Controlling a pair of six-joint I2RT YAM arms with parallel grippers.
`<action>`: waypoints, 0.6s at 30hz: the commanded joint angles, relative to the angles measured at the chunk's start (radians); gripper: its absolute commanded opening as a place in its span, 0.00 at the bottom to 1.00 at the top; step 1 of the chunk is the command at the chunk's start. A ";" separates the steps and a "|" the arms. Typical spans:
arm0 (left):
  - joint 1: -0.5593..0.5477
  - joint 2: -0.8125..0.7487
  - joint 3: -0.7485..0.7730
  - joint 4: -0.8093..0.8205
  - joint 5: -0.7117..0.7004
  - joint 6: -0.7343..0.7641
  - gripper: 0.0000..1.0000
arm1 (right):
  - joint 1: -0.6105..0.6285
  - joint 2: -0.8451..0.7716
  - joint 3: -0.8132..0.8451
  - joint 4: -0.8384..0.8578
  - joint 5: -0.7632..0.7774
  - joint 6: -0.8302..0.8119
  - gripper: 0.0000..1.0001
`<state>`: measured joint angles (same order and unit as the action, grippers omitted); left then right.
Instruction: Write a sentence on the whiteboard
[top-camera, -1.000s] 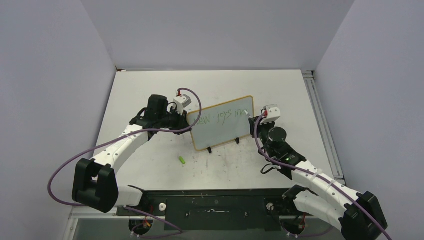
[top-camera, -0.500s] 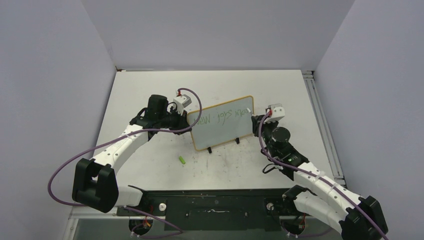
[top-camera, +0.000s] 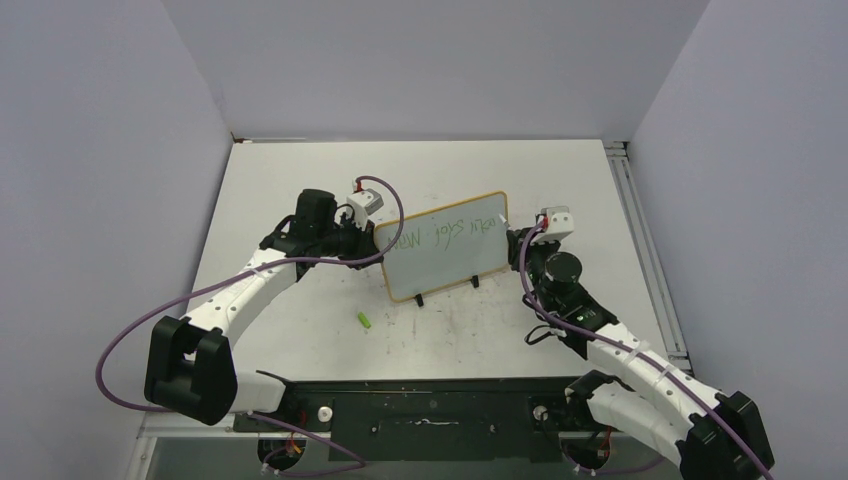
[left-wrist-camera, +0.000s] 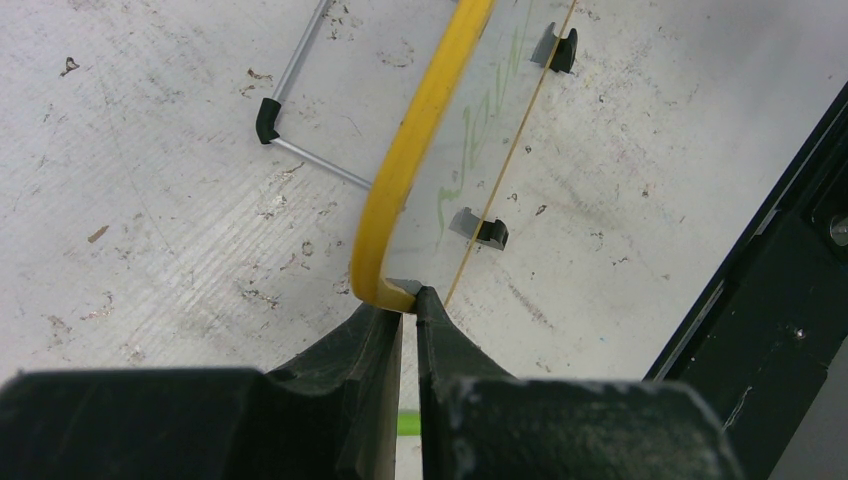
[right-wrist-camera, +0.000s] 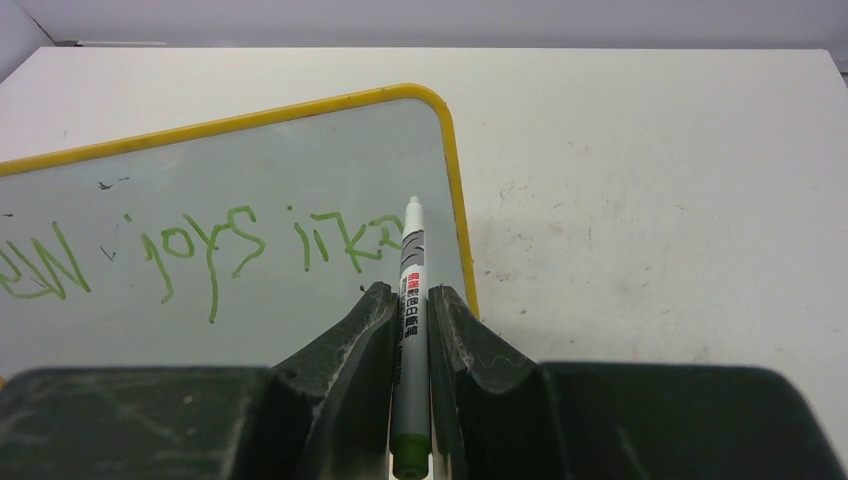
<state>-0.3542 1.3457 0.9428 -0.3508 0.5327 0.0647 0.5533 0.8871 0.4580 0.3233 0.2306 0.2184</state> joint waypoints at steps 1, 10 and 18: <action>-0.019 0.023 0.017 -0.025 -0.022 0.035 0.00 | -0.014 0.015 0.010 0.059 -0.009 0.012 0.05; -0.019 0.023 0.019 -0.025 -0.023 0.035 0.00 | -0.022 0.038 0.010 0.071 -0.027 0.013 0.05; -0.019 0.023 0.018 -0.027 -0.023 0.035 0.00 | -0.022 0.042 0.005 0.060 -0.026 0.018 0.05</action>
<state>-0.3546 1.3468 0.9436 -0.3511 0.5320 0.0647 0.5362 0.9321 0.4583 0.3416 0.2089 0.2234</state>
